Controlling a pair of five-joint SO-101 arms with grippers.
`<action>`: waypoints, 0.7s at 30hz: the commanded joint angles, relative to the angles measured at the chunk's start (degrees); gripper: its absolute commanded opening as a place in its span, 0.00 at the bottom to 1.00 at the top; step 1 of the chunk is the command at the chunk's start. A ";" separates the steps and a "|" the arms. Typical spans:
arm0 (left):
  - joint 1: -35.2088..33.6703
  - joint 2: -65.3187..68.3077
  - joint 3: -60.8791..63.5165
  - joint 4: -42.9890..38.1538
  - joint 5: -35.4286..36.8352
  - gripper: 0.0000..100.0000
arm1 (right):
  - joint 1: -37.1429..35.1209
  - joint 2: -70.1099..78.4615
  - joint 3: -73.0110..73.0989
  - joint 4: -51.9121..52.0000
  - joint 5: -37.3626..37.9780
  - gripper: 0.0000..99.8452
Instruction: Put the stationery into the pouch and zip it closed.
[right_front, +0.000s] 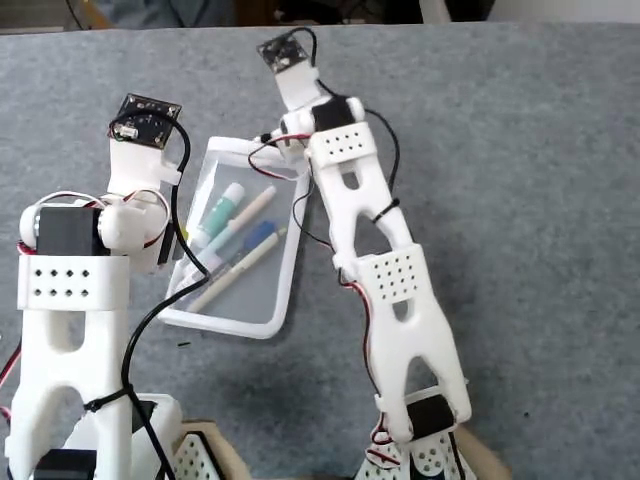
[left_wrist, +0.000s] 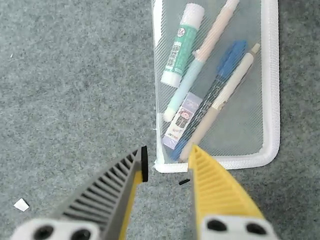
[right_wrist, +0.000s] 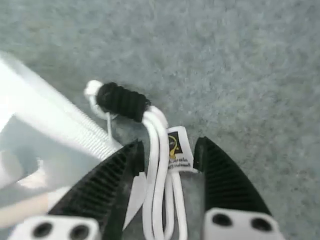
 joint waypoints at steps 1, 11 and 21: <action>-0.57 -1.58 -2.77 0.18 0.35 0.16 | 0.26 -3.65 5.05 -3.43 2.46 0.18; -0.57 -1.58 -2.77 0.18 0.35 0.16 | 1.05 -0.92 5.76 10.81 20.04 0.02; -0.57 -1.58 -2.77 0.18 0.35 0.16 | 10.29 2.42 -8.57 29.27 20.40 0.01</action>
